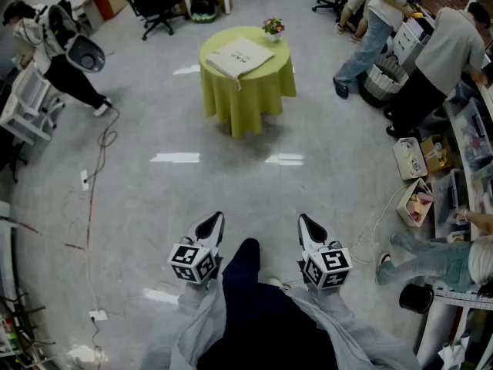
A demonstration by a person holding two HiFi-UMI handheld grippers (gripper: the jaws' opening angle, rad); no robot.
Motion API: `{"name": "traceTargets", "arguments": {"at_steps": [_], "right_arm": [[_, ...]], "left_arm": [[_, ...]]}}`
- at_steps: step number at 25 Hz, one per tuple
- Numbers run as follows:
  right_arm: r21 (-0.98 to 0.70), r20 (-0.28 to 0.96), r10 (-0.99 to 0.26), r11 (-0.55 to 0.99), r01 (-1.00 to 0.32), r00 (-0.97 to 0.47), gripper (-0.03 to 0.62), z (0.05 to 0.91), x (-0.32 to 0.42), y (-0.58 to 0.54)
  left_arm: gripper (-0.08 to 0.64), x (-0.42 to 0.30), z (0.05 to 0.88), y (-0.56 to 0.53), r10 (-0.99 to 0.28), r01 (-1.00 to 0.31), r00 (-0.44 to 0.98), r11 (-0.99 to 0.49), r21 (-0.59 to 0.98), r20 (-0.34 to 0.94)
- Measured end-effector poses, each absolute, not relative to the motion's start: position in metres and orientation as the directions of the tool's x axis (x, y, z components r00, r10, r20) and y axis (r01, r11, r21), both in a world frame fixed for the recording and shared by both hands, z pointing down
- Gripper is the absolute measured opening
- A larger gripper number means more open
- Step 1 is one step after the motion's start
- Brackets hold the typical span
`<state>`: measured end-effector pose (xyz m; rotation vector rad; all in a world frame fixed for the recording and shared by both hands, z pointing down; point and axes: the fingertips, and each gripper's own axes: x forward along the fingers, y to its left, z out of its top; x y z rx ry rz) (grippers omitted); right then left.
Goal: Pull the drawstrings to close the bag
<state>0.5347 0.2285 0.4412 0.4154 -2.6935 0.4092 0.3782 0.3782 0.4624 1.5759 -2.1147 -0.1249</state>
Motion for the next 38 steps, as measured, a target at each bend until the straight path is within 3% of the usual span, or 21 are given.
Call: {"name": "traceTargets", "arguments": {"at_steps": [10, 20, 23, 26, 28, 33, 38], "right_arm": [[-0.223, 0.377, -0.218, 0.922, -0.317, -0.900, 0.001, 0.437, 0.621, 0.257], [-0.242, 0.360, -0.204, 0.922, -0.302, -0.910, 0.002, 0.441, 0.650, 0.278], [-0.254, 0.332, -0.213, 0.918, -0.304, -0.919, 0.002, 0.439, 0.647, 0.270], [-0.282, 0.305, -0.193, 0.917, -0.282, -0.933, 0.160, 0.434, 0.637, 0.264], [-0.293, 0.286, -0.185, 0.917, -0.270, -0.940, 0.169, 0.430, 0.627, 0.258], [-0.266, 0.282, -0.205, 0.922, -0.282, -0.937, 0.170, 0.425, 0.582, 0.233], [-0.234, 0.284, -0.230, 0.925, -0.300, -0.931, 0.213, 0.410, 0.522, 0.205]], "left_arm": [[0.015, 0.485, 0.447, 0.413, -0.929, -0.886, -0.209, 0.312, 0.343, 0.305], [0.015, 0.521, 0.451, 0.422, -0.914, -0.894, -0.231, 0.334, 0.299, 0.332], [0.008, 0.515, 0.453, 0.415, -0.913, -0.887, -0.250, 0.350, 0.300, 0.324], [0.144, 0.507, 0.453, 0.408, -0.914, -0.885, -0.242, 0.345, 0.311, 0.324], [0.195, 0.494, 0.451, 0.401, -0.920, -0.878, -0.245, 0.344, 0.333, 0.305], [0.206, 0.441, 0.449, 0.374, -0.931, -0.871, -0.234, 0.329, 0.364, 0.281], [0.219, 0.381, 0.434, 0.338, -0.945, -0.889, -0.205, 0.289, 0.355, 0.256]]}}
